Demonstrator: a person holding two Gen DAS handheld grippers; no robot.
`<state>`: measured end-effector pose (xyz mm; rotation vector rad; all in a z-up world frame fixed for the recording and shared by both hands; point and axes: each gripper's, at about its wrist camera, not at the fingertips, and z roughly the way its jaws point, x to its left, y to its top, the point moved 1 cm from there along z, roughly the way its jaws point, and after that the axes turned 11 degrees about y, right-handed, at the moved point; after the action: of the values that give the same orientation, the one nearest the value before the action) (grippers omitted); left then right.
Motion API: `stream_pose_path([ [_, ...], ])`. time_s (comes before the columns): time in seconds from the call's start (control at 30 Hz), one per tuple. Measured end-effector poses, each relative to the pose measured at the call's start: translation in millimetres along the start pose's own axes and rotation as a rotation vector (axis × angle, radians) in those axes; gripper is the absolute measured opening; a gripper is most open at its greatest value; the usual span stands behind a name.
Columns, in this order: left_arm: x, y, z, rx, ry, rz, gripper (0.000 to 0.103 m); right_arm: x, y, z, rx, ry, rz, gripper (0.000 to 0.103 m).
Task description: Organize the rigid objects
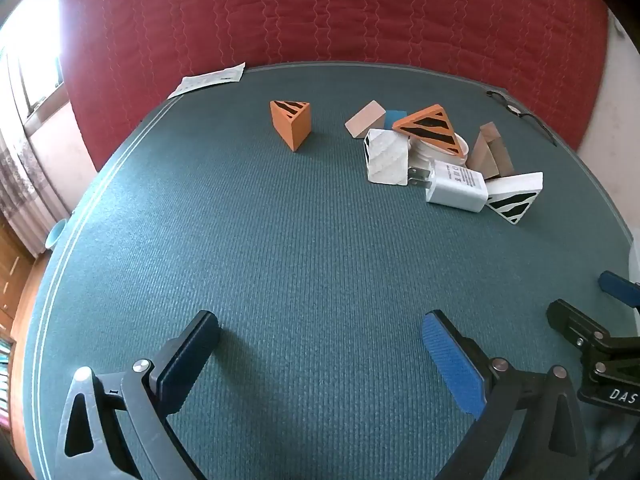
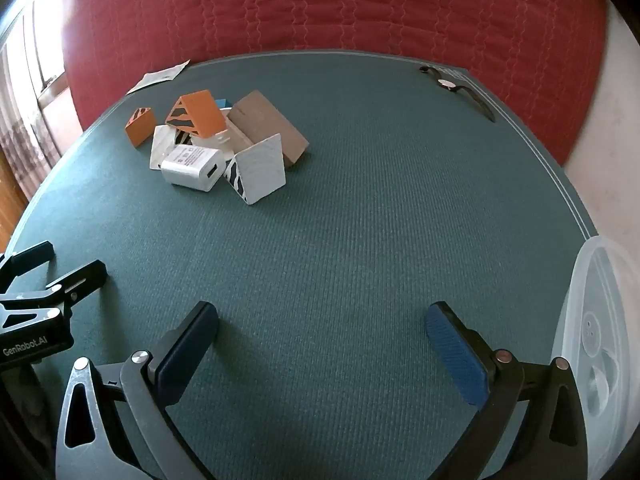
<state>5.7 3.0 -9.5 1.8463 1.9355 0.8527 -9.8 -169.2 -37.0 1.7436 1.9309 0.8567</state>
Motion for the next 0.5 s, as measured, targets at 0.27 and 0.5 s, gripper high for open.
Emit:
stream_pose_path([
  [0.27, 3, 5, 2, 0.007, -0.010, 0.004, 0.103, -2, 1, 0, -0.001, 0.006, -0.007, 0.103],
  [0.5, 8, 17, 9, 0.026, -0.014, 0.022, 0.103, -1, 0, -1, -0.005, 0.016, -0.005, 0.103],
])
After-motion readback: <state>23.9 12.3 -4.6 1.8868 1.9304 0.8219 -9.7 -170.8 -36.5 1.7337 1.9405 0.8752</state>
